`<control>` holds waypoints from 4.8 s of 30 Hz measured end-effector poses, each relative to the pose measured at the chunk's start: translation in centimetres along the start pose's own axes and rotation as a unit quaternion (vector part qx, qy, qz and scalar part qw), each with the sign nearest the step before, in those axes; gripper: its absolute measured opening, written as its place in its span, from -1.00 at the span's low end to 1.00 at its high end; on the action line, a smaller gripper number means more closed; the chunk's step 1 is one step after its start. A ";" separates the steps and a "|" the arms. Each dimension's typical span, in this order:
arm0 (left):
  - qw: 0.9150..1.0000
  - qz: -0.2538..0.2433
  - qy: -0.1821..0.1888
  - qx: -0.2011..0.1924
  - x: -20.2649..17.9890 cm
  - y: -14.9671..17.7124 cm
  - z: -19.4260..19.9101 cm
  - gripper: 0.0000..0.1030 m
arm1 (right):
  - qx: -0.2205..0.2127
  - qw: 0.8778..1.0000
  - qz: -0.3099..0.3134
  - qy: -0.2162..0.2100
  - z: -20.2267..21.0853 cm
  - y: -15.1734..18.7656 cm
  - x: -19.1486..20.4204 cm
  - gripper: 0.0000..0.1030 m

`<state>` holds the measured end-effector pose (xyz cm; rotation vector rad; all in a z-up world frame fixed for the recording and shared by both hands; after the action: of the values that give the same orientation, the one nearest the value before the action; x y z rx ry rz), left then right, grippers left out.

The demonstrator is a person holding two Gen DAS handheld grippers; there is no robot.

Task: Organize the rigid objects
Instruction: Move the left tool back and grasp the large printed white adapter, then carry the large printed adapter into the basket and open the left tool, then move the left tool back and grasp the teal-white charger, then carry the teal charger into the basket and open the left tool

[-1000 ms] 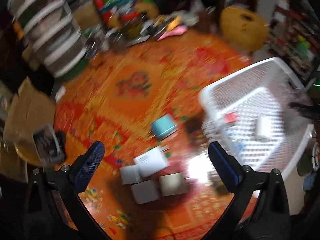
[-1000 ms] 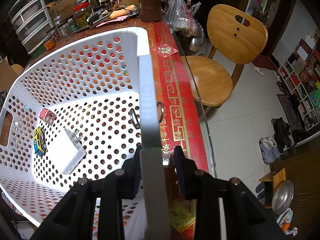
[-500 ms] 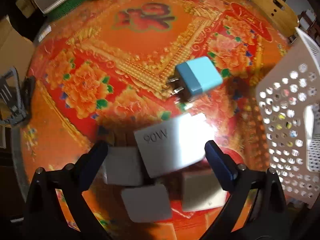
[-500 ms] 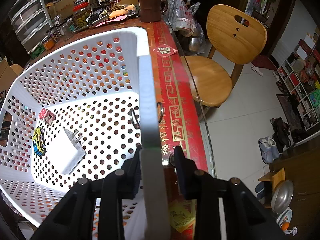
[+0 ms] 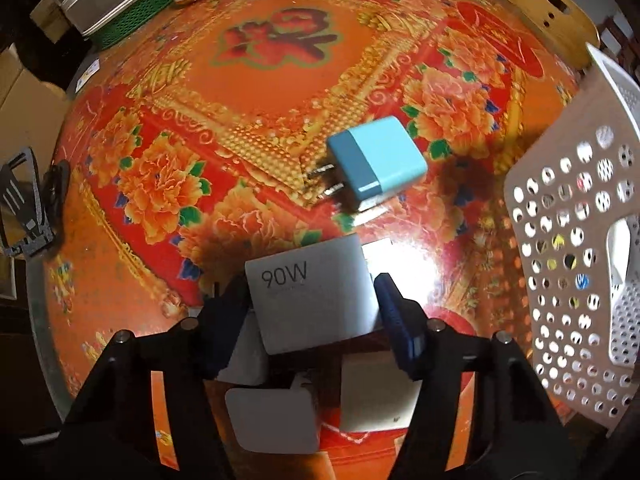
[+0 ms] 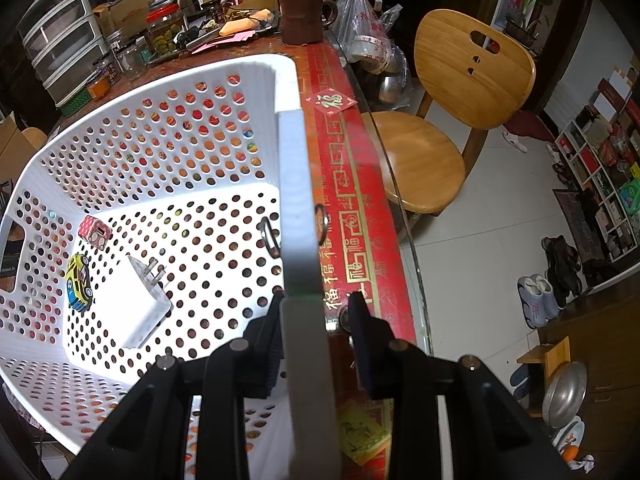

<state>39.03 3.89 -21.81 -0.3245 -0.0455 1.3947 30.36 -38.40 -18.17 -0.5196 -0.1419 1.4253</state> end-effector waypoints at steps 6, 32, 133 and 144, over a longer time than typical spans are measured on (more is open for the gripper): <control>1.000 0.002 0.002 -0.016 0.5 -0.2 0.6 0.16 | 0.000 1.000 0.001 0.001 0.0 0.0 0.1 -0.43; 0.977 -0.177 -0.023 -0.115 -17.5 -4.5 14.8 0.09 | 0.000 1.000 0.003 0.003 0.0 -0.1 0.1 -0.43; 0.997 0.038 0.012 -0.063 -0.3 -6.7 1.0 0.25 | -0.002 1.000 0.009 0.002 0.0 0.3 -0.1 -0.43; 0.987 -0.022 0.011 -0.160 -5.0 -5.1 14.3 0.25 | -0.005 1.000 0.010 -0.001 0.1 0.2 0.0 -0.43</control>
<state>39.87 1.15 -6.04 -0.6035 -0.2591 1.3381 30.17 -38.39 -18.13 -0.5282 -0.1455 1.4444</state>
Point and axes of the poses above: each gripper's, at about its wrist camera, not at the fingertips, and z roughly against the way its jaws point, x to its left, y to its underside, the point moved 9 cm from there along -z, roughly the way its jaws point, and after that the axes turned 13 degrees about y, right-handed, at the moved point
